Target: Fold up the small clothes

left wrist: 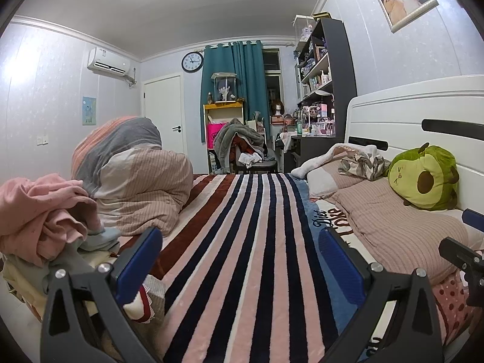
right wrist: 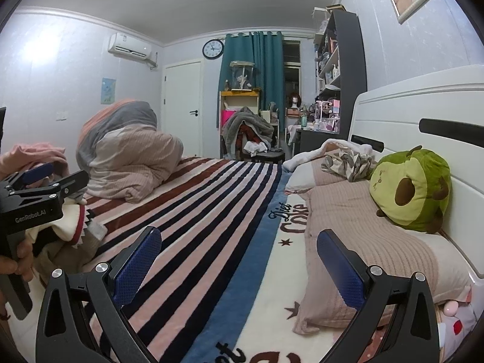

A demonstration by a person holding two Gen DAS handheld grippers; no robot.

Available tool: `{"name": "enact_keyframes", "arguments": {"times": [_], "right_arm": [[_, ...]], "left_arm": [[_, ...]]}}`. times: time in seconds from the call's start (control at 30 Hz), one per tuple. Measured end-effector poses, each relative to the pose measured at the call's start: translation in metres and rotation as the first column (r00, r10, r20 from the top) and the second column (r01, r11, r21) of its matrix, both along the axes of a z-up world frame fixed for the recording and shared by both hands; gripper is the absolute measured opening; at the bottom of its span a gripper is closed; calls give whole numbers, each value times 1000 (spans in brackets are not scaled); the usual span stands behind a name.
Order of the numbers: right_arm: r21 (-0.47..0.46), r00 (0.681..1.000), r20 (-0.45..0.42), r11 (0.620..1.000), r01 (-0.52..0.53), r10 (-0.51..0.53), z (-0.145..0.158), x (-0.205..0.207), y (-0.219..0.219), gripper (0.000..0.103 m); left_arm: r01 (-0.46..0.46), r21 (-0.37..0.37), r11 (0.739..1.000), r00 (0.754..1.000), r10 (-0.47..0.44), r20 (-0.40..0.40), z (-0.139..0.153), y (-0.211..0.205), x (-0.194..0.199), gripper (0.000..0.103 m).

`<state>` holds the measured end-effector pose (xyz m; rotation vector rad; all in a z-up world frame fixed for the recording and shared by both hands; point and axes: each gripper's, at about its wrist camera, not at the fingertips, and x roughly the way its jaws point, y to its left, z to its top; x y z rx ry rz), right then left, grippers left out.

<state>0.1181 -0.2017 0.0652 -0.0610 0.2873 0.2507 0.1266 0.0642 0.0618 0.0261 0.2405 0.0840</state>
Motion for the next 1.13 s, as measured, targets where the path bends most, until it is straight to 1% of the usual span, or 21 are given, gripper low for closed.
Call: {"name": "enact_keyframes", "arguments": {"times": [1.13], "right_arm": [[0, 1000, -4, 1000, 0, 0, 2, 2, -4, 103]], "left_arm": [[10, 3, 1000, 1000, -10, -4, 1, -5, 0, 102]]}}
